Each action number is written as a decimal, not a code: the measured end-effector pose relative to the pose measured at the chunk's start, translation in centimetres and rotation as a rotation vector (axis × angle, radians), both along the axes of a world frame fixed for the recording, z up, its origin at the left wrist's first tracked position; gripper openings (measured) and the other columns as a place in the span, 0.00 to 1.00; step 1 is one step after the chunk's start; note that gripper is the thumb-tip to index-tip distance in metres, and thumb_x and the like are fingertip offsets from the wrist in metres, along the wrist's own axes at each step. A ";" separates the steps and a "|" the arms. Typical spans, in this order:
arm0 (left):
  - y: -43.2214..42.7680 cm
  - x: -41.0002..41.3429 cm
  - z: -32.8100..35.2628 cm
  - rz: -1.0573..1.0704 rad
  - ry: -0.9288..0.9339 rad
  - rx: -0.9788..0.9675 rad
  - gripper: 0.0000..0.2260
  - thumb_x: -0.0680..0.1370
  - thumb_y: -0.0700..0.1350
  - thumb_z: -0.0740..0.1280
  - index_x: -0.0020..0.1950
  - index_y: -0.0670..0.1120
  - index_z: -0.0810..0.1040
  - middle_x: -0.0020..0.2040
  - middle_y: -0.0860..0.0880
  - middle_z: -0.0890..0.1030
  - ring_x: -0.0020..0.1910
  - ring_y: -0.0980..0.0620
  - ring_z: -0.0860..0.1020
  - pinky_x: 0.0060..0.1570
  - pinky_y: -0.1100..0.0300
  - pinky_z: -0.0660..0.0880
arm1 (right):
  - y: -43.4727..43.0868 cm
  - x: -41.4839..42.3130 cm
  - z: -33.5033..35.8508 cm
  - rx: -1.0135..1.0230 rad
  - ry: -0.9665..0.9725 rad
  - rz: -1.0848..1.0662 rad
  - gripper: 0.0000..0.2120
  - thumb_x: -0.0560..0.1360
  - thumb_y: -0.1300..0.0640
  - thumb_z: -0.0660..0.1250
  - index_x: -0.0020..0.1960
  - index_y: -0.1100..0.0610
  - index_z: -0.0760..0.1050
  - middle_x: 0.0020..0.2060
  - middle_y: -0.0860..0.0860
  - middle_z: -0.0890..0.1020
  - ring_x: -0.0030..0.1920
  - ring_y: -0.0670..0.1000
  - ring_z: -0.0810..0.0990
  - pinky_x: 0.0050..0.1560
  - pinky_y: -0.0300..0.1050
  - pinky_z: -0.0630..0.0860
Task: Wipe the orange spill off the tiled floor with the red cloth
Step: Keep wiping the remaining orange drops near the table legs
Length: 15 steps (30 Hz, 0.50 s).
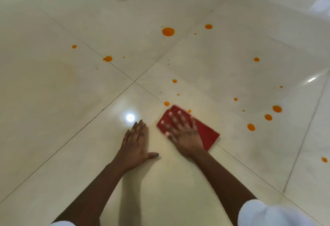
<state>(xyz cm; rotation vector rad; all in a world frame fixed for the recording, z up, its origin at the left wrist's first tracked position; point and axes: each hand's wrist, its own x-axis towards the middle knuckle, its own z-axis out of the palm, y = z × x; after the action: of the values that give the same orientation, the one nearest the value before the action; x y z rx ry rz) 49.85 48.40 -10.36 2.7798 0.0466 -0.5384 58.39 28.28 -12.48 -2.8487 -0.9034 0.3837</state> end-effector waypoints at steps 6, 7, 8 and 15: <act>3.1 2.5 -0.7 -0.017 0.061 0.087 0.59 0.60 0.78 0.57 0.75 0.45 0.32 0.73 0.46 0.27 0.70 0.49 0.25 0.72 0.49 0.33 | -1.8 -3.4 0.5 0.051 -0.102 -0.469 0.23 0.79 0.45 0.49 0.73 0.42 0.58 0.75 0.51 0.57 0.75 0.58 0.56 0.68 0.69 0.55; 3.7 2.8 -0.9 -0.023 0.076 0.073 0.61 0.58 0.79 0.58 0.74 0.46 0.29 0.72 0.47 0.25 0.70 0.48 0.24 0.71 0.49 0.31 | 0.1 -6.0 0.4 0.095 -0.076 -0.332 0.24 0.77 0.46 0.51 0.72 0.42 0.61 0.74 0.50 0.60 0.73 0.59 0.60 0.67 0.68 0.58; 3.9 2.7 -1.0 -0.039 0.084 0.058 0.62 0.57 0.79 0.59 0.72 0.46 0.27 0.71 0.47 0.23 0.69 0.48 0.23 0.69 0.50 0.29 | 2.1 -7.4 0.3 0.107 -0.040 -0.212 0.24 0.76 0.46 0.52 0.72 0.41 0.61 0.74 0.49 0.60 0.73 0.58 0.60 0.68 0.67 0.57; 4.8 2.9 -1.7 -0.005 0.040 0.063 0.65 0.52 0.82 0.58 0.67 0.48 0.21 0.69 0.49 0.20 0.68 0.49 0.20 0.64 0.54 0.21 | 3.3 9.0 0.1 -0.001 -0.010 -0.428 0.23 0.81 0.46 0.46 0.75 0.38 0.47 0.77 0.45 0.44 0.76 0.52 0.39 0.73 0.61 0.42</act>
<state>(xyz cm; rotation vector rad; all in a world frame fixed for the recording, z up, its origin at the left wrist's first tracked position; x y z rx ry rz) 52.72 53.23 -12.10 2.8309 0.0669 -0.6036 67.36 31.54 -12.36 -2.9368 -0.2741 0.3152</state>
